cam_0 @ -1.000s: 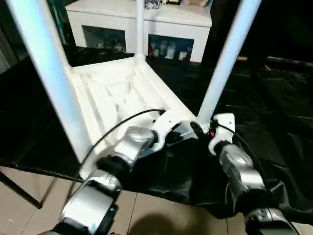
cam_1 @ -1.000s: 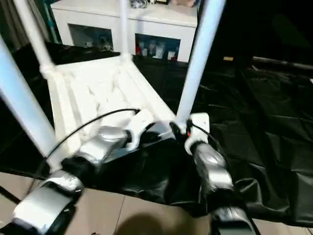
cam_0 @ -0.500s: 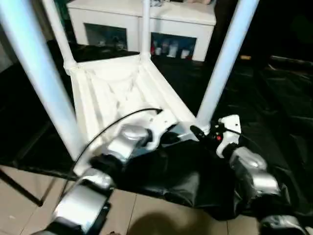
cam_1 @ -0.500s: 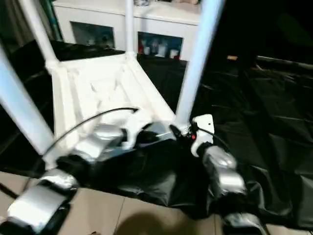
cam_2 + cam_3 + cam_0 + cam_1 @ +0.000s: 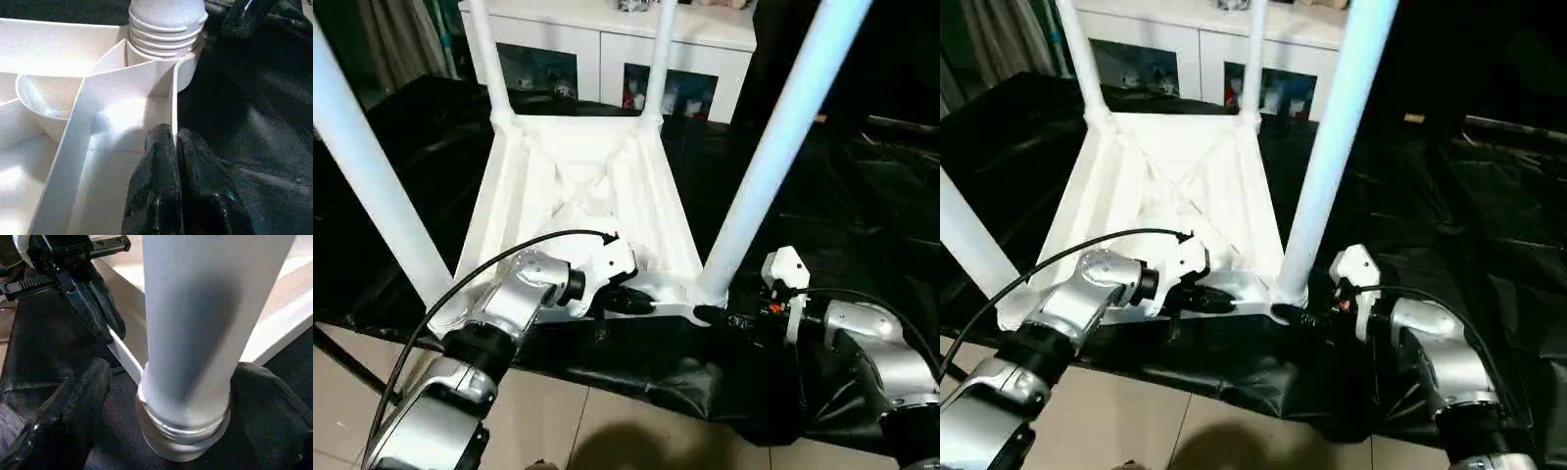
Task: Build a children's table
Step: Rotate leg to tighten
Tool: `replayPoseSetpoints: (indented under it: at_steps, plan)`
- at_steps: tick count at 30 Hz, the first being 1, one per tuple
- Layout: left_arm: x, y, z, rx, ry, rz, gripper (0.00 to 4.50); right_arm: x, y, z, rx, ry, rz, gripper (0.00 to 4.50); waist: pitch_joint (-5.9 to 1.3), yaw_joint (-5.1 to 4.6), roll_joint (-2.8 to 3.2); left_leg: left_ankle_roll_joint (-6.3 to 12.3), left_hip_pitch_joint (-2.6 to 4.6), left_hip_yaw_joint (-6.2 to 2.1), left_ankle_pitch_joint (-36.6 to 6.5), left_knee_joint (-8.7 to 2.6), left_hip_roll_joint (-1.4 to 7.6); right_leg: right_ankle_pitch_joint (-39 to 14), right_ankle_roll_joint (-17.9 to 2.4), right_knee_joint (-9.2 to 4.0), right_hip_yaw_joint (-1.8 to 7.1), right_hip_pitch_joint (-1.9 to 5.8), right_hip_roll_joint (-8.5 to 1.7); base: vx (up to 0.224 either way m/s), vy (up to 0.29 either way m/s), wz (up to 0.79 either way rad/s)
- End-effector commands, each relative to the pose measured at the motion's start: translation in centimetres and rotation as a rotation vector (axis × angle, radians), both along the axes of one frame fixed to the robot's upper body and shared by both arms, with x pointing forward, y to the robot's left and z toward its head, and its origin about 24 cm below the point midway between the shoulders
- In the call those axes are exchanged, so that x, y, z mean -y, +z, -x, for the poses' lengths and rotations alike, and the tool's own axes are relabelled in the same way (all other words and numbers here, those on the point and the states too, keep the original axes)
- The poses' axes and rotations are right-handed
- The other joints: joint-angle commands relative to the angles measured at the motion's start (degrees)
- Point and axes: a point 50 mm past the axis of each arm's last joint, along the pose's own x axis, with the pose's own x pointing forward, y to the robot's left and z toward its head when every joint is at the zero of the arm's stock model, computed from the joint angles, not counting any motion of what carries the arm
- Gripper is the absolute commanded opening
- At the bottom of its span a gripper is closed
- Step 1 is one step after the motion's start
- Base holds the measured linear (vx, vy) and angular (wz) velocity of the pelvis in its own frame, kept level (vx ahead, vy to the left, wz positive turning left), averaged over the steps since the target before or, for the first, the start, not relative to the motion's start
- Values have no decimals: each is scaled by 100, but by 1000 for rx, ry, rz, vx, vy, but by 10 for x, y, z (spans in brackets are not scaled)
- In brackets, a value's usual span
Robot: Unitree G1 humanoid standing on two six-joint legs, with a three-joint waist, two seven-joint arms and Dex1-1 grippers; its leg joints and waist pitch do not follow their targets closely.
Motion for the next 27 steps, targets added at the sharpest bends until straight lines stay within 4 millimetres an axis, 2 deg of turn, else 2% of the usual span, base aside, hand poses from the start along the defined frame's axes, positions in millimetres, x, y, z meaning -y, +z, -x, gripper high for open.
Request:
replayPoseSetpoints:
  at_steps: [1, 4, 7, 10, 12, 14, 17, 19, 23, 27]
  plan:
    - [8, -3, 8, -46, -40, 76, 0, -2, 2, -2, 2, 18, 15, 404, -312, -2, -132, 554, -1, 61, -1141, -346, 64, -1239, -1142, -365, 118, 274, -192, 0, 0, 0]
    - [8, -3, 8, -49, -43, 74, 0, -4, 0, -6, -5, 11, 12, 404, -319, 3, -166, 600, 0, 68, -1053, -329, 59, -1135, -1167, -349, 117, 276, -190, 0, 0, 0]
    - [7, -2, 8, -50, -41, 73, 0, -4, -1, -9, -6, 4, 23, 404, -320, 3, -147, 611, 7, 71, -995, -321, 57, -1072, -1223, -337, 116, 268, -191, 0, 0, 0]
    - [6, -3, 8, -48, -40, 67, 0, -5, -2, -12, -6, 1, 32, 369, -328, 8, -138, 632, 13, 72, -914, -313, 59, -886, -1288, -313, 119, 280, -187, 0, 0, 0]
    - [6, -3, 9, -52, -38, 67, 0, -5, -2, -14, -2, -10, 41, 366, -329, 8, -141, 649, 8, 74, -890, -309, 54, -794, -1307, -303, 116, 288, -184, 0, 0, 0]
    - [6, -3, 10, -53, -36, 66, 0, -5, -4, -14, -2, -1, 55, 340, -328, 3, -169, 659, 14, 79, -924, -305, 52, -848, -1308, -312, 113, 287, -183, 0, 0, 0]
    - [6, -3, 10, -54, -34, 68, 0, -5, -5, -14, -5, 3, 56, 329, -330, 4, -157, 668, 11, 76, -921, -304, 55, -858, -1287, -306, 116, 289, -188, 0, 0, 0]
    - [6, -3, 10, -54, -34, 67, 0, -4, -5, -14, -4, 3, 57, 297, -328, 5, -156, 679, 13, 79, -901, -302, 51, -824, -1305, -305, 117, 287, -181, 0, 0, 0]
    - [6, -4, 11, -57, -34, 65, 0, -4, -5, -15, -6, 3, 60, 275, -334, 5, -157, 697, 15, 78, -875, -295, 51, -790, -1312, -297, 118, 293, -180, 0, 0, 0]
    - [6, -5, 10, -61, -17, 66, 0, -4, -7, -16, -9, -32, 39, 270, -336, 2, -154, 710, 15, 81, -875, -291, 49, -725, -1355, -290, 117, 291, -178, 0, 0, 0]
